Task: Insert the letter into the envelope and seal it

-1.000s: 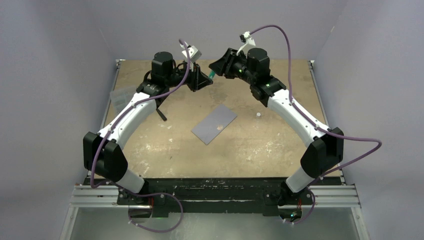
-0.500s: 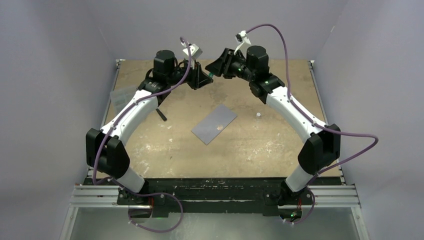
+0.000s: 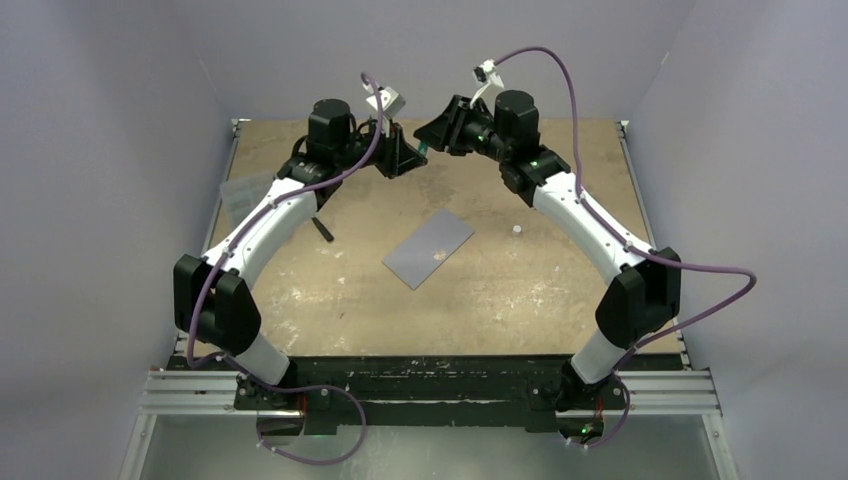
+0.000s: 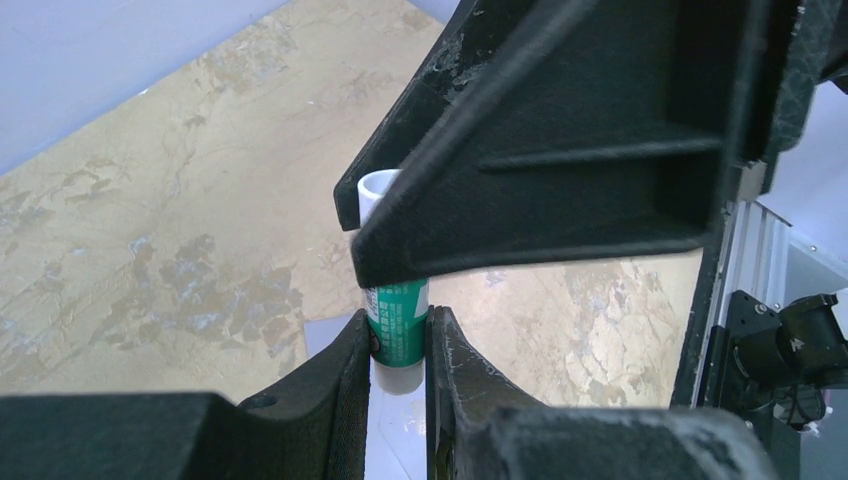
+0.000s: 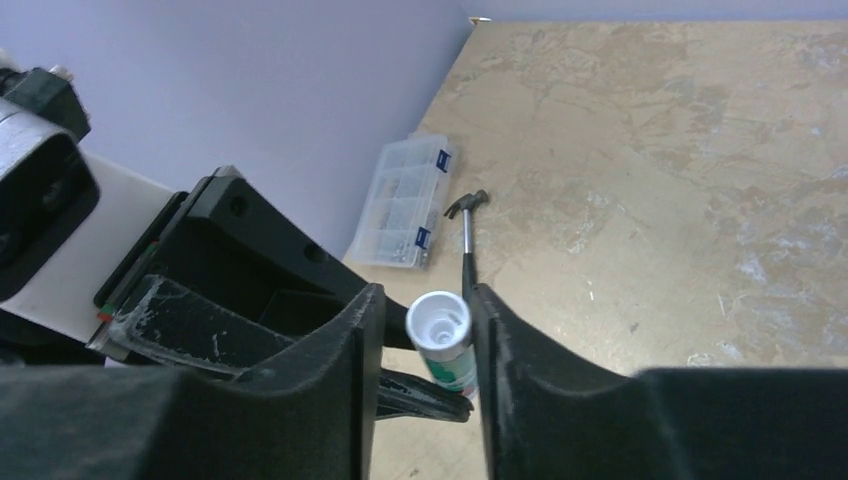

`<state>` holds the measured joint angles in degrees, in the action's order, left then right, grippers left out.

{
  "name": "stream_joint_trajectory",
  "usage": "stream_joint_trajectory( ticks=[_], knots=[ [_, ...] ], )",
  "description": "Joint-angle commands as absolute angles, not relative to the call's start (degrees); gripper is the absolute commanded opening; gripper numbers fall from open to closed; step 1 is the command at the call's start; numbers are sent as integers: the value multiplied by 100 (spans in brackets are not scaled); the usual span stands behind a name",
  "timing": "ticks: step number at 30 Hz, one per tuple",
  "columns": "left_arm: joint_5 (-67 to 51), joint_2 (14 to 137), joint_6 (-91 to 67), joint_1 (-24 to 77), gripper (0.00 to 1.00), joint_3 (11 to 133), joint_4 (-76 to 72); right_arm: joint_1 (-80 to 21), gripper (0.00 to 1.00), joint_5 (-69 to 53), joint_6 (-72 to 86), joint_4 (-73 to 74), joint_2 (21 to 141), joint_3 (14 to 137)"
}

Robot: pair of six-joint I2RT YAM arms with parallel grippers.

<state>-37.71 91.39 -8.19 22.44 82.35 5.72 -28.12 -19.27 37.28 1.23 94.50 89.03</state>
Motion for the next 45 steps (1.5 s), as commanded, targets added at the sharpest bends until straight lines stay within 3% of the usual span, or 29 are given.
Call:
stream_joint_trajectory(
  ticks=[1,5,10,16,22,27,31,32,33,34,36,40,45],
  knots=[
    [-3886,9183,-845,2189,0,8420,567,-2821,20,-2191,3849,-179,9436,9113],
    [-3919,9186,-887,2175,0,8437,532,-2821,0,-2370,3798,-245,9473,9104],
    [-4566,9148,-770,2121,0,8453,580,-2720,0,-3331,3129,-1134,9202,8702],
    [-6085,8921,-137,2118,0,8433,878,-2468,0,-5876,2172,-3015,8462,7649],
    [-7429,8865,116,2118,0,8543,1041,-2447,0,-7311,1617,-2796,8373,7591],
    [-8248,8773,-1210,2168,0,8209,-606,-2460,0,-7879,1926,-3234,8368,7483],
    [-8096,8802,-1432,2197,0,8248,-815,-2454,0,-7394,2382,-3500,8350,7479],
    [-7917,8798,-1446,2197,0,8264,-811,-2460,10,-6925,2635,-3498,8368,7514],
    [-7551,8791,-1435,2193,0,8281,-808,-2458,31,-6453,2712,-3265,8405,7598],
    [-7173,8773,-1362,2185,0,8290,-710,-2461,45,-5826,2640,-2812,8450,7754],
    [-6365,8780,-1033,2188,0,8347,-354,-2460,63,-4544,2596,-1840,8581,8120],
    [-4853,8761,-755,2188,0,8314,-150,-2504,68,-2480,3429,-1137,8654,8121],
    [-4280,8713,-597,2188,0,8190,-209,-2643,67,-1748,3833,-960,8796,8243]
  ],
)
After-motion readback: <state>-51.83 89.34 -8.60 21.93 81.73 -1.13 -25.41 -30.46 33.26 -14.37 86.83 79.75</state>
